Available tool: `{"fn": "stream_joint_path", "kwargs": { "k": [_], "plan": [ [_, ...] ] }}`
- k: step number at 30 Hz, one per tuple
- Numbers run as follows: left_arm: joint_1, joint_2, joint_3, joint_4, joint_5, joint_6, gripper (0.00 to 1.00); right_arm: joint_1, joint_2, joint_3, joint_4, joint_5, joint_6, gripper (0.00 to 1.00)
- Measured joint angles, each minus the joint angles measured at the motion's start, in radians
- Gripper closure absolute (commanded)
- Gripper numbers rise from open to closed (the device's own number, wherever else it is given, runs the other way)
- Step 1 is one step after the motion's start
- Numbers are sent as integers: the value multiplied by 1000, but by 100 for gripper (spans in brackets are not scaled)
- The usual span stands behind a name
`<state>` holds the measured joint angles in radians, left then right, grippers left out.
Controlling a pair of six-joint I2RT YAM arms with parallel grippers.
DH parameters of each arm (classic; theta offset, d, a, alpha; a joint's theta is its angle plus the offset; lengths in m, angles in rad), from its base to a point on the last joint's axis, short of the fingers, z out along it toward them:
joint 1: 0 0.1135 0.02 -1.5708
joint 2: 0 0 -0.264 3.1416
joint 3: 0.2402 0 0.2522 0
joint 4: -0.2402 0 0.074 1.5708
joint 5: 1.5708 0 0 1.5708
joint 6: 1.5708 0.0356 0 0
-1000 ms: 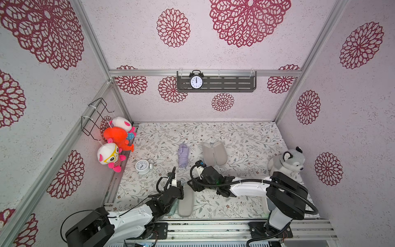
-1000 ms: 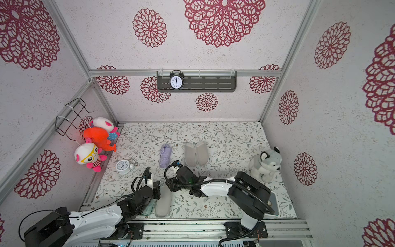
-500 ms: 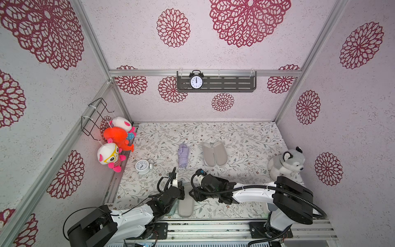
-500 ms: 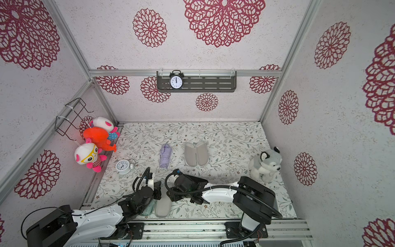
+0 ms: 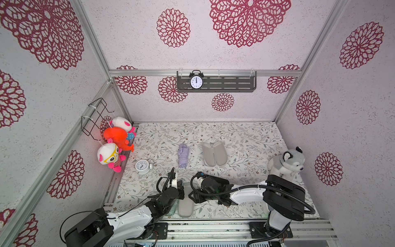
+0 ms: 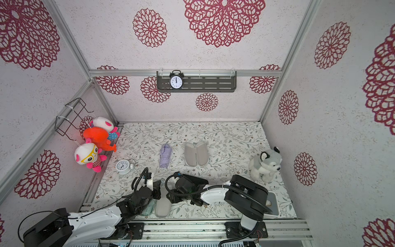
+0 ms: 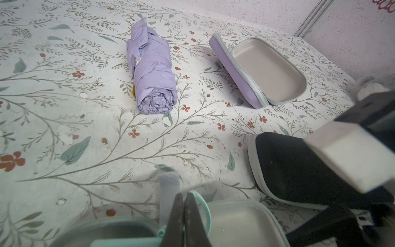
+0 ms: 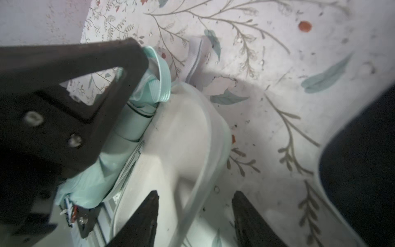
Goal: Put umbrellas into zippered umbrella sleeves
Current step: Move the umbrella sleeve at the center of the board.
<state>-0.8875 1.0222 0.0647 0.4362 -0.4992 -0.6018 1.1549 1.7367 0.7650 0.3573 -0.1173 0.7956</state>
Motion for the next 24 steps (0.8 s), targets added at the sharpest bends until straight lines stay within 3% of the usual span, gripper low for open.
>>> {"fn": "stream_joint_path", "kwargs": {
  "k": [6,8,16,24],
  "plan": [
    [23,51,0,8,-6,0,100,-31,90,113,-40,-17,2,80],
    [46,71,2,27,1,0,100,-61,127,154,-50,-43,-1,83],
    [165,138,43,83,84,29,100,-146,203,324,-179,-105,-65,88],
    [206,270,114,166,158,83,100,-208,207,405,-305,-87,-141,86]
  ]
}}
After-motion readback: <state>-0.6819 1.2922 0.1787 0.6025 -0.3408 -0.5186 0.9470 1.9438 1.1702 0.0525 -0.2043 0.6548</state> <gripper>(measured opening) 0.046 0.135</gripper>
